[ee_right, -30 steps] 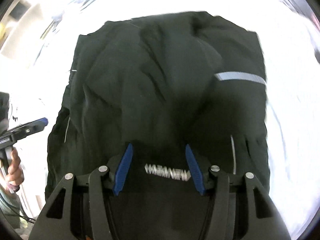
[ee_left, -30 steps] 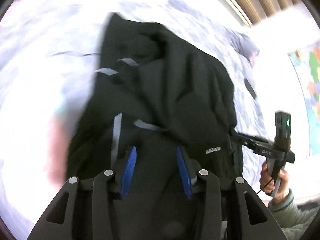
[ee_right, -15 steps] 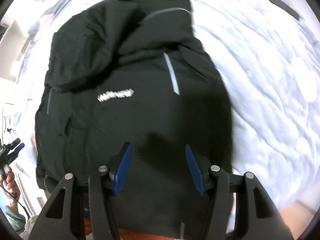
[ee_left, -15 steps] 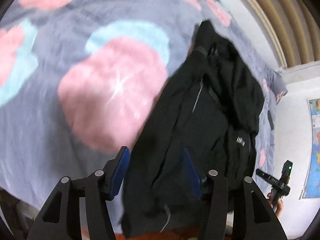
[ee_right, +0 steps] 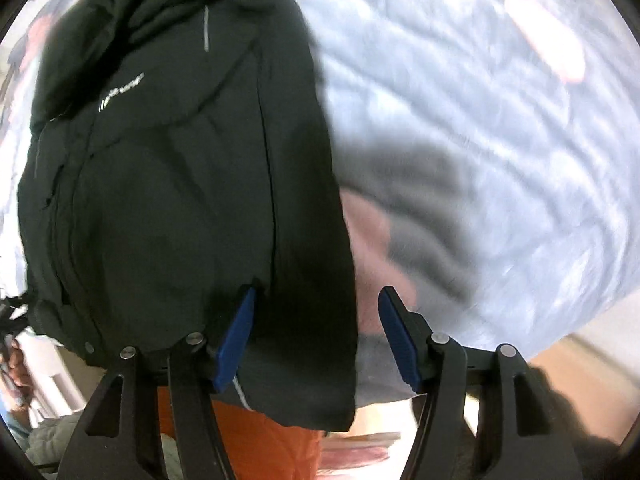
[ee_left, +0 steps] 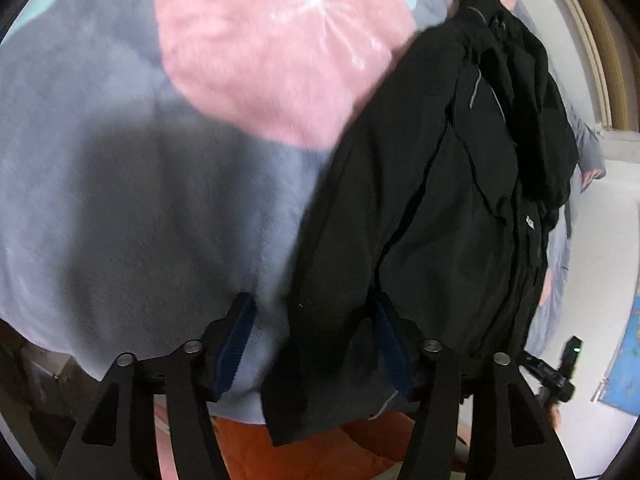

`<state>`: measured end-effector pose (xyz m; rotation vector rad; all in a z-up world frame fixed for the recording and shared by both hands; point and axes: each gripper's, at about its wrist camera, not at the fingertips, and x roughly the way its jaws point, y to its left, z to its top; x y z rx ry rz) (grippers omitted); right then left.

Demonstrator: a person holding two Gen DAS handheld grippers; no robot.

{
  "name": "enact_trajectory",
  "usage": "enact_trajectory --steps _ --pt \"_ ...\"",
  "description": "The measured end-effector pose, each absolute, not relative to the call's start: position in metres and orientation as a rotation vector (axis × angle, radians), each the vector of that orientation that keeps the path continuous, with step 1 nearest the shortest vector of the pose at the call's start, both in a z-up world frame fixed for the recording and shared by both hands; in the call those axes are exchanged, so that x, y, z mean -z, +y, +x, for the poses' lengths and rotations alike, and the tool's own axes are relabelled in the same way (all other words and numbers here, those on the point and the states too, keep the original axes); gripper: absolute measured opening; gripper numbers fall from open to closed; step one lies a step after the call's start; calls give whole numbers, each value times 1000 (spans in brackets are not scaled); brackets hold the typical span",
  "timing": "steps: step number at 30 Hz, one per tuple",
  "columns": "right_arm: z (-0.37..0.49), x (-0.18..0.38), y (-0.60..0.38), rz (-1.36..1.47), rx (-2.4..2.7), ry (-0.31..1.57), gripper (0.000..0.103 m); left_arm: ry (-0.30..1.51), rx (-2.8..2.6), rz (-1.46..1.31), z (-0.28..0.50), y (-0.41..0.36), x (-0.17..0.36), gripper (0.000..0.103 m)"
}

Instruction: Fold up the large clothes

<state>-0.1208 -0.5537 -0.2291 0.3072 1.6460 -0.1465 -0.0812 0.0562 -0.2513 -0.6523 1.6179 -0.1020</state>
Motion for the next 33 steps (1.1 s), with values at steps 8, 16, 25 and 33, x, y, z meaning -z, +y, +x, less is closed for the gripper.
enact_trajectory --steps 8,16,25,33 --pt "-144 244 -547 363 35 1714 66 1658 139 -658 -90 46 251 64" --pt "-147 260 -552 401 23 1732 69 1601 94 -626 -98 29 249 44" --pt "-149 208 -518 295 -124 1600 39 1510 197 -615 -92 2 216 24" --pt "-148 229 -499 290 -108 1660 69 1540 182 -623 -94 -1 228 26"
